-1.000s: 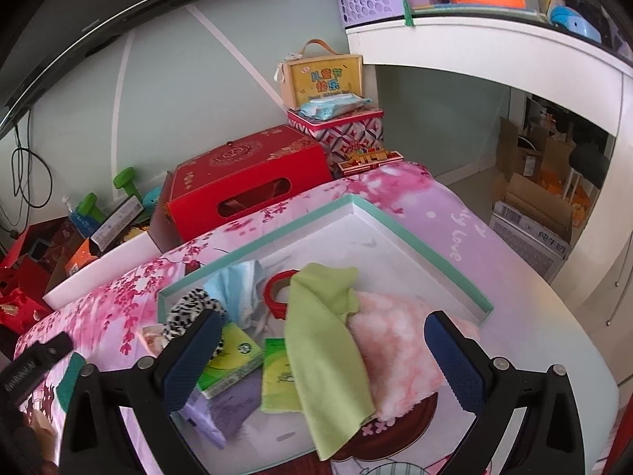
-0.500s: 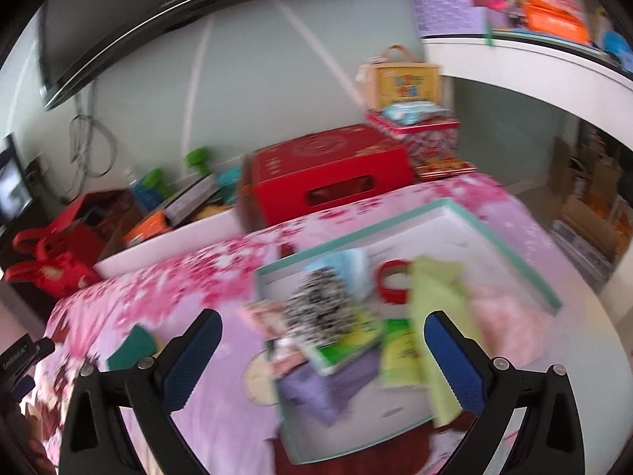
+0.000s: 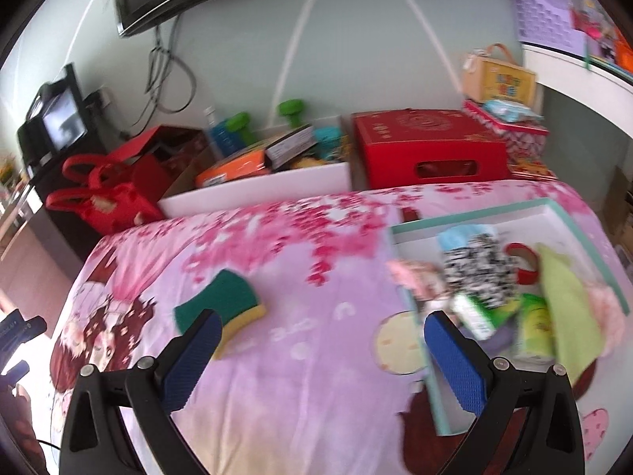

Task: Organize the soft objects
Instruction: 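Move the left tool back toward the green-and-yellow sponge on the bed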

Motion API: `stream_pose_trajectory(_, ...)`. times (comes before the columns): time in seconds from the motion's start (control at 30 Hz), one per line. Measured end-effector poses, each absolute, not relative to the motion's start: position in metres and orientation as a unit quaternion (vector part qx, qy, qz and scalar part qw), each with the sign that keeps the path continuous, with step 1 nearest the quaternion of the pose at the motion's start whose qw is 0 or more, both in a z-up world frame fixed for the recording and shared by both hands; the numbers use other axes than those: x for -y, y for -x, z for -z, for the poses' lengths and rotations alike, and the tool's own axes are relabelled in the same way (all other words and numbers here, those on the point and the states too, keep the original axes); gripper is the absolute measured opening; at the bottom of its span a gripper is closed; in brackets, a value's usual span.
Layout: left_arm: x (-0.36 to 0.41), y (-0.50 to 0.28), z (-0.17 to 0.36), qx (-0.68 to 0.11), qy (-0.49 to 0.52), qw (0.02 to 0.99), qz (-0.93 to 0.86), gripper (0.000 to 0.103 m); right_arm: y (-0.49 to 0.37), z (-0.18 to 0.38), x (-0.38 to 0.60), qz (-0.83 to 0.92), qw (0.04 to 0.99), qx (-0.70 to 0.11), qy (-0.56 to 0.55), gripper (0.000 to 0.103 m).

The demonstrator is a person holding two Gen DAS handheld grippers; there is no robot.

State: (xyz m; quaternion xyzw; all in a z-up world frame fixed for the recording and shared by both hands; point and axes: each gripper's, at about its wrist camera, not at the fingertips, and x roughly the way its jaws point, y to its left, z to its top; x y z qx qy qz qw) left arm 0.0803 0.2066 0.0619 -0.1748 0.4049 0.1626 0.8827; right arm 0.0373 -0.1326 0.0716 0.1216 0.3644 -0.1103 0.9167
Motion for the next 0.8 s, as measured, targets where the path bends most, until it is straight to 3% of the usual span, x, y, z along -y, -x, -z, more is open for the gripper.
stream_pose_trajectory(0.33, -0.235, -0.09, -0.039, -0.427, 0.19, 0.867, -0.172, 0.096, -0.064, -0.041, 0.091, 0.076, 0.904, -0.409, -0.101, 0.103)
stream_pose_trajectory(0.8, -0.18, -0.123, -0.012, -0.475, 0.168, 0.859, -0.084, 0.096, -0.08, -0.009, 0.084, 0.076, 0.888, -0.444, -0.092, 0.103)
